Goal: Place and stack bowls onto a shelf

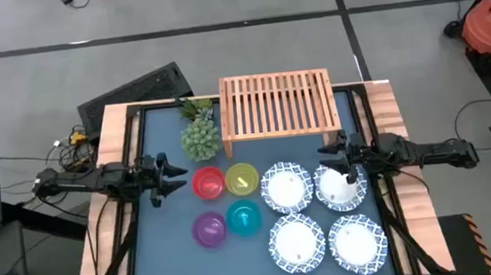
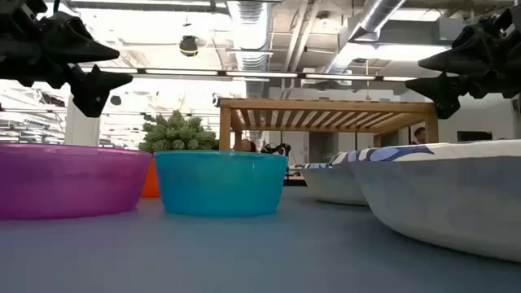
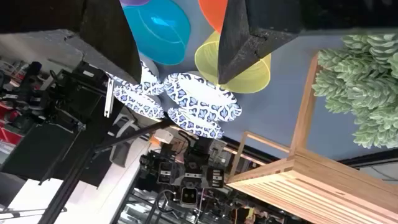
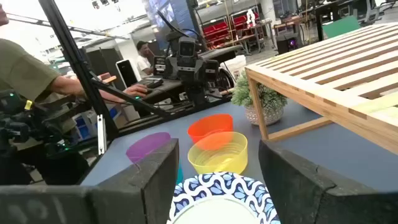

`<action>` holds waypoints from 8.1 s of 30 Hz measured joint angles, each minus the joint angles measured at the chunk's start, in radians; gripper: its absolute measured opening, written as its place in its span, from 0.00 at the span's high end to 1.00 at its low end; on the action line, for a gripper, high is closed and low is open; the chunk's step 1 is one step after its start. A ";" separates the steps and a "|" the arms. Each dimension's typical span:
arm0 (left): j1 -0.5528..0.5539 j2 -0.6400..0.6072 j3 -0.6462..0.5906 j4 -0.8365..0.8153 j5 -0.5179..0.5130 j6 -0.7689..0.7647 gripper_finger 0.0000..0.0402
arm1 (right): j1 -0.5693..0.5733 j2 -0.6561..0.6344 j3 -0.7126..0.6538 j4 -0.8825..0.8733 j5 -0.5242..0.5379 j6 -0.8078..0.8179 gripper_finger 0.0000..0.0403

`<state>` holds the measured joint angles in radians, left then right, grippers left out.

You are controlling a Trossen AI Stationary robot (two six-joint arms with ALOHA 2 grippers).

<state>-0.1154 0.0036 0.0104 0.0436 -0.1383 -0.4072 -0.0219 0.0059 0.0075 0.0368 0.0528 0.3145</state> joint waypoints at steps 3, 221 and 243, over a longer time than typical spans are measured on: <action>0.000 0.000 0.000 0.000 0.000 0.000 0.51 | 0.000 0.000 0.000 0.000 0.000 0.000 0.38; 0.002 0.005 0.000 0.031 -0.281 -0.402 0.51 | 0.520 1.683 1.234 -1.426 -0.003 1.012 0.96; 0.001 0.005 0.000 0.030 -0.268 -0.417 0.51 | 0.523 1.718 1.046 -1.248 -0.001 0.932 0.28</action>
<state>-0.1139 0.0086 0.0105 0.0738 -0.4061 -0.8241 0.5014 1.7241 1.0536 -1.2109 0.0522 1.2468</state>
